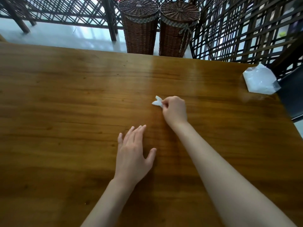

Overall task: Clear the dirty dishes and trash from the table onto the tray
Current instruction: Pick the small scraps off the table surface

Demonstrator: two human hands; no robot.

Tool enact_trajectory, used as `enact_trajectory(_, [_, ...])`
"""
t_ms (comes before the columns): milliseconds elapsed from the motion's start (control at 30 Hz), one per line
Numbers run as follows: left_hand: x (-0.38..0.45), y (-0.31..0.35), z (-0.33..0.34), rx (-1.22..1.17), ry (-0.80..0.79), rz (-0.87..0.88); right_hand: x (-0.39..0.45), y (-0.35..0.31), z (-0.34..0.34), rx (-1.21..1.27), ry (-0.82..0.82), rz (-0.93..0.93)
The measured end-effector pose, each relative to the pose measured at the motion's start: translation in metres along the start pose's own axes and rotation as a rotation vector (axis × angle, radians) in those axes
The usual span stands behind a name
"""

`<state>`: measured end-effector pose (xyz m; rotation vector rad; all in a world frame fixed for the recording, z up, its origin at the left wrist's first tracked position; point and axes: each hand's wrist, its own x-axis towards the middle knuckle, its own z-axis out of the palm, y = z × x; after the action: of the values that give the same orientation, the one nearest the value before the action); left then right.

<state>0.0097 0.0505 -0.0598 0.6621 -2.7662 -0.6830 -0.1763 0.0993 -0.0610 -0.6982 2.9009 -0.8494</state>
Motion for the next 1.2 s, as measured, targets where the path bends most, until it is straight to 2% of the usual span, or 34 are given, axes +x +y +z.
enact_trajectory(500, [-0.023,0.009,0.000,0.017,0.038,-0.060,-0.046,-0.012,0.000,0.047,-0.135,-0.220])
enact_trajectory(767, [-0.047,0.039,0.002,-0.002,0.069,-0.085,-0.085,0.009,-0.023,0.067,-0.214,-0.289])
enact_trajectory(967, [-0.061,0.054,0.011,-0.001,0.083,-0.121,-0.112,0.032,-0.043,0.060,-0.243,-0.418])
enact_trajectory(1200, [-0.068,0.061,0.021,0.010,0.113,-0.135,-0.118,0.034,-0.044,0.034,-0.217,-0.386])
